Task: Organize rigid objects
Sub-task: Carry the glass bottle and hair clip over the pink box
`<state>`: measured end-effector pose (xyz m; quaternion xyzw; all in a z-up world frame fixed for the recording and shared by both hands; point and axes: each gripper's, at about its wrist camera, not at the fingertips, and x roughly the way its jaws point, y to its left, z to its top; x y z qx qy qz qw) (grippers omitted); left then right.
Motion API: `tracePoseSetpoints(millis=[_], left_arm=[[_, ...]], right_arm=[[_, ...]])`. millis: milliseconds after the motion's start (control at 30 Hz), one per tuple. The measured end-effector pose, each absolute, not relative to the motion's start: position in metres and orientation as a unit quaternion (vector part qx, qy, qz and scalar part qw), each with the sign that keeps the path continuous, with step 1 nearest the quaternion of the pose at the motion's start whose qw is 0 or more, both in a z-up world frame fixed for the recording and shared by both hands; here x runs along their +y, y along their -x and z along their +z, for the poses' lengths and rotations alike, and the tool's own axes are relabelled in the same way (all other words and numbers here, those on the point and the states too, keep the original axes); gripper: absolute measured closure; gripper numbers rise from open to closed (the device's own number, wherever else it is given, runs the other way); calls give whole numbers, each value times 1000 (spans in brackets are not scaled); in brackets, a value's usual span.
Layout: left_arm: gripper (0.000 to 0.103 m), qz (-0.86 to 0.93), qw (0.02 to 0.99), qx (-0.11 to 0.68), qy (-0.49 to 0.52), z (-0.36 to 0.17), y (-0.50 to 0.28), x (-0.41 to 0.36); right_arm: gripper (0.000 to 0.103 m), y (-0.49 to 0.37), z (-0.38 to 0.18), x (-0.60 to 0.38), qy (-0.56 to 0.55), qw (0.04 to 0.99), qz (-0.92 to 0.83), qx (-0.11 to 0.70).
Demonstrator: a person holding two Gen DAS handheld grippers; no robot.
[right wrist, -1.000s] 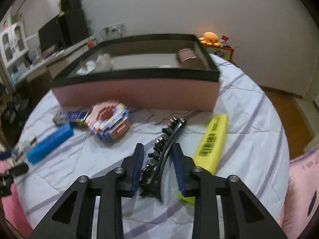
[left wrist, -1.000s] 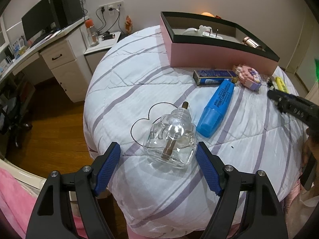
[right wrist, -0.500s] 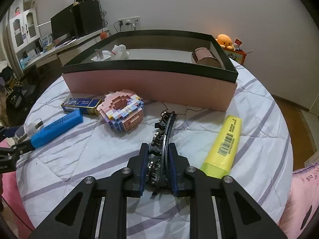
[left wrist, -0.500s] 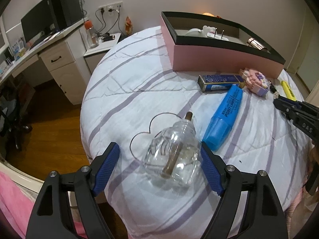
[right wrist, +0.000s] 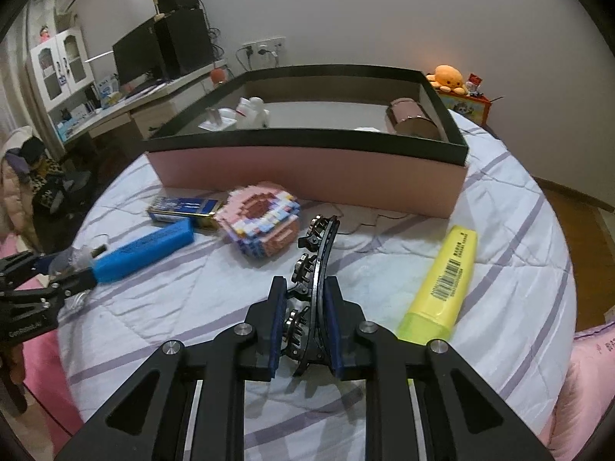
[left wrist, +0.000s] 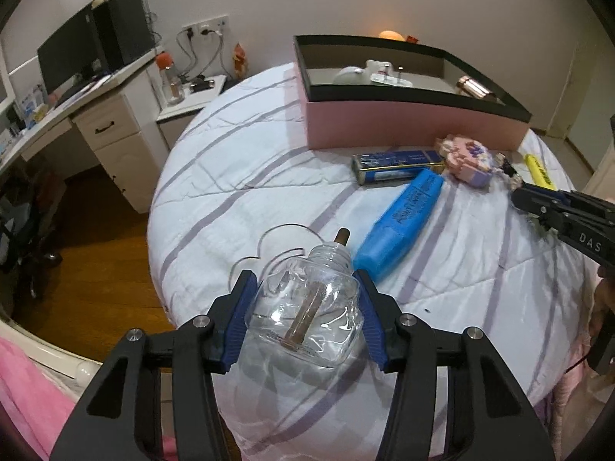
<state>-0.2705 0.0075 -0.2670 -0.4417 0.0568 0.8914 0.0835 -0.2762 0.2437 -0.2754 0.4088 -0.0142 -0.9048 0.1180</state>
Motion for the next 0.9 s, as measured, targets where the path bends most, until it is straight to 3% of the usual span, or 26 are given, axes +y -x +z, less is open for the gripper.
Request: tracePoseSetpoints(millis=[500,900], left_arm=[[51,906,126,59,399,-211,280,40],[51,904,174,74,383,-171,359,102]], right_arm=[[83,275,-232,244,-367,163,-915,-36],[83,331,-204,241,-348,177,-921,-17]])
